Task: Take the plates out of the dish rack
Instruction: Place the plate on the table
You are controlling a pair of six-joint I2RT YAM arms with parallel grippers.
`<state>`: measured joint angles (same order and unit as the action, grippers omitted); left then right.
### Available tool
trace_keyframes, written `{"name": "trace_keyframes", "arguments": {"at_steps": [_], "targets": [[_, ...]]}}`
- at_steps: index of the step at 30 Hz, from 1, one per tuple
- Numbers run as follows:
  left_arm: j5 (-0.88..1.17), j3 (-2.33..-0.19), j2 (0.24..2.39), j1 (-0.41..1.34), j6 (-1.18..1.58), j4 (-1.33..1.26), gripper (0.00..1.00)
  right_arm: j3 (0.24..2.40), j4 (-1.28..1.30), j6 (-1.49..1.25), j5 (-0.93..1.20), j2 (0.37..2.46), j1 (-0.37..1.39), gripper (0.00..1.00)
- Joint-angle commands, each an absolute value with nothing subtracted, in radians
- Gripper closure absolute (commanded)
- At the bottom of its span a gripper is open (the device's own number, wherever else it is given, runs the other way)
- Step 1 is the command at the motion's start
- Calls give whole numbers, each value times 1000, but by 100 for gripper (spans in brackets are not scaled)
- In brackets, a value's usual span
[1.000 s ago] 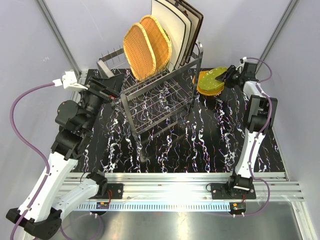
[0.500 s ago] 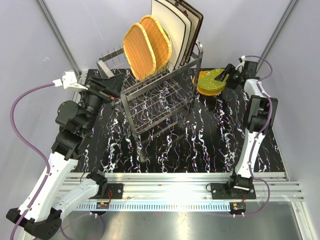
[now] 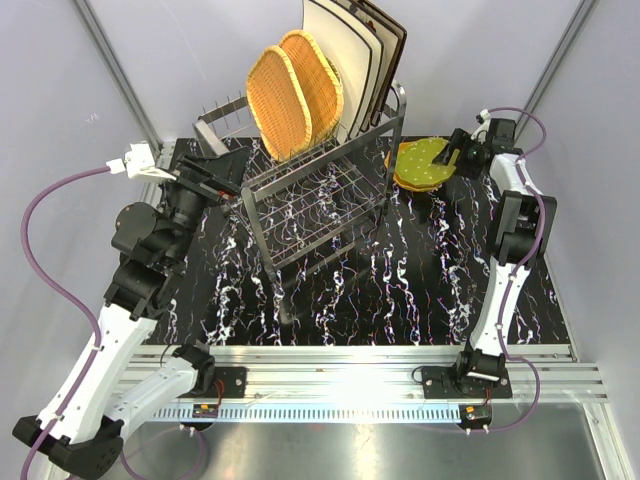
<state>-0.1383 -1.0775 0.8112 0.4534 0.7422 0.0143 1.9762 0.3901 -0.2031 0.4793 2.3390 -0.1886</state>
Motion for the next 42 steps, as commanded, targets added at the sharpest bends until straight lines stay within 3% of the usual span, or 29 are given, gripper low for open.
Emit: {"name": "trace_keyframes", "arguments": {"at_steps": [1,34,38,39,40,42], "targets": [[-115,-1060,807,456,747,3,1,2043,385,-152,462,2339,-175,14],[-118,-1092,824,456,746,43,1,2112,429,-68,437,2382,-112,13],[-104,-1126,850,456,736,66,1,2126,451,-42,431,2379,-109,11],[-103,-1134,857,456,733,69,1,2129,456,-35,433,2381,-109,9],[-101,-1149,865,456,730,77,1,2138,466,-25,436,2382,-109,1],[-100,-1166,873,456,723,89,1,2141,485,-5,436,2384,-109,0]]}}
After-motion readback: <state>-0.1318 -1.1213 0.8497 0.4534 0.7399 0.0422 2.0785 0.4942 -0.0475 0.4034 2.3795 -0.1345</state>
